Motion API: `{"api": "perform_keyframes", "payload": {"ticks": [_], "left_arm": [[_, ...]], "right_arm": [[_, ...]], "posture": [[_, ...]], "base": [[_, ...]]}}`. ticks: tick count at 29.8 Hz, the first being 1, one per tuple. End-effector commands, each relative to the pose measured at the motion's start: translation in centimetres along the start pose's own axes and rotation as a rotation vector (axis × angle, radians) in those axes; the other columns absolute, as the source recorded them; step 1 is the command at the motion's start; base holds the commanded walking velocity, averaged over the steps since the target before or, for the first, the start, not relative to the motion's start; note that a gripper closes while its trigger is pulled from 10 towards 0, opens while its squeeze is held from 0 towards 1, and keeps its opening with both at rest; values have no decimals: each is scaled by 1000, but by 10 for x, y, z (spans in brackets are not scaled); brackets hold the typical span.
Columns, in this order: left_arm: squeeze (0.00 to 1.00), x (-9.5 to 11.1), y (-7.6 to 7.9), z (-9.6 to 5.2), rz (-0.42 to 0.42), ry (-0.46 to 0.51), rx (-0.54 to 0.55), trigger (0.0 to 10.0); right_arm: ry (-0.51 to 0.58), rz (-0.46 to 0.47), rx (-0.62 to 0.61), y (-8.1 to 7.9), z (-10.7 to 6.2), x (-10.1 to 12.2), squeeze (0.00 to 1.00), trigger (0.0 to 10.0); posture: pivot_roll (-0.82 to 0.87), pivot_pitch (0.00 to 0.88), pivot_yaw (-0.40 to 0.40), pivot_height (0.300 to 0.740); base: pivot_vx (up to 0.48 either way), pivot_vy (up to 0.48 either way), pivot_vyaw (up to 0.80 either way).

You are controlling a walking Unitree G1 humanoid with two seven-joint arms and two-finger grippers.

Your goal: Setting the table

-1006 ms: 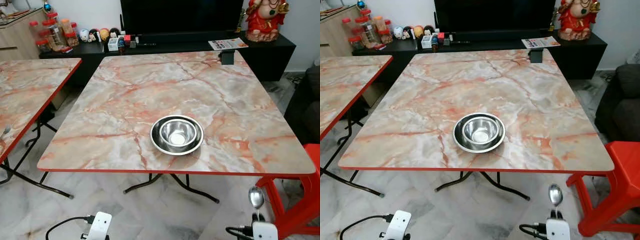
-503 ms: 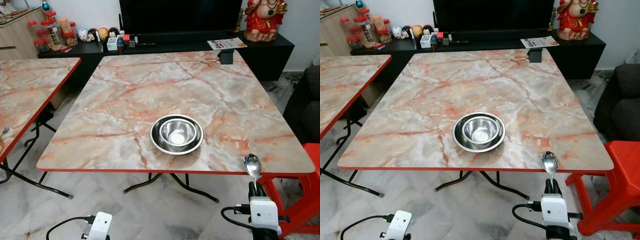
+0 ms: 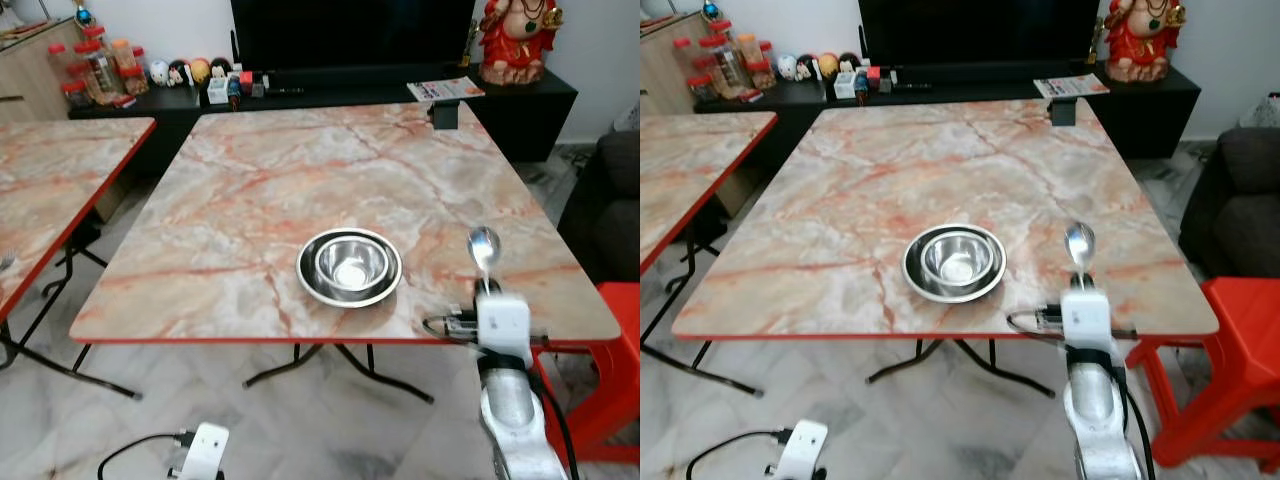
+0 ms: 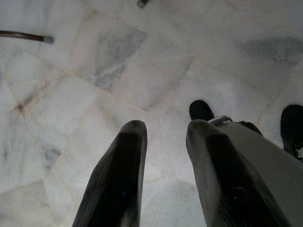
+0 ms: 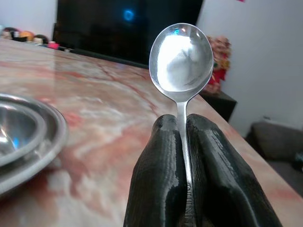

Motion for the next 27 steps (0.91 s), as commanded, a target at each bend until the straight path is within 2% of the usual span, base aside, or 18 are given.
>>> {"api": "perform_keyframes", "payload": {"ticks": [1, 4, 10, 16, 19, 21, 22, 24, 27], "left_arm": [[0, -1, -4, 0, -11, -7, 13, 10000], [0, 0, -4, 0, -21, -7, 17, 10000], [0, 2, -2, 1, -31, -2, 17, 10000], [0, 1, 0, 1, -31, -4, 13, 10000], [0, 2, 0, 1, -33, -3, 13, 10000], [0, 3, 0, 1, -33, -2, 13, 10000], [0, 3, -1, 1, -32, -1, 14, 10000], [0, 4, -2, 1, -32, 1, 16, 10000], [0, 5, -4, 1, -37, 2, 22, 10000]], "right_arm": [[-77, 11, 36, -10, 9, -11, 0, 10000], [-136, 32, 70, -19, 34, -9, 0, 10000], [-212, 129, 45, -16, 56, -9, 0, 10000], [-278, 184, 59, -17, 68, -14, 0, 10000], [-303, 244, 63, -18, 70, -17, 0, 10000], [-327, 250, 96, -23, 70, -20, 0, 10000], [-360, 251, 152, -32, 69, -24, 0, 10000], [-374, 234, 178, -35, 69, -27, 0, 10000], [-391, 260, 202, -38, 69, -30, 0, 10000]], "posture": [[-97, 0, 40, 740], [-87, 0, 32, 740], [-70, 0, 20, 740], [-67, 0, 18, 740], [-67, 0, 18, 740], [-65, 0, 24, 740], [-64, 0, 26, 740], [-57, 0, 23, 740], [-55, 0, 22, 740]], "base": [[0, 0, 0], [0, 0, 0], [0, 0, 0], [0, 0, 0], [0, 0, 0], [0, 0, 0], [0, 0, 0], [0, 0, 0], [0, 0, 0]]}}
Point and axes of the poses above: a point about 5 cm out from each wrist's last joint towards the gripper, its own z axis pointing out of the wrist towards the gripper, its own x axis along the axis of the wrist's last joint, y = z × x, the point moved 6 cm from there along z, pointing out of the wrist towards the gripper, and after that the axes turned 3 degrees about -z, right-handed, at the moved point
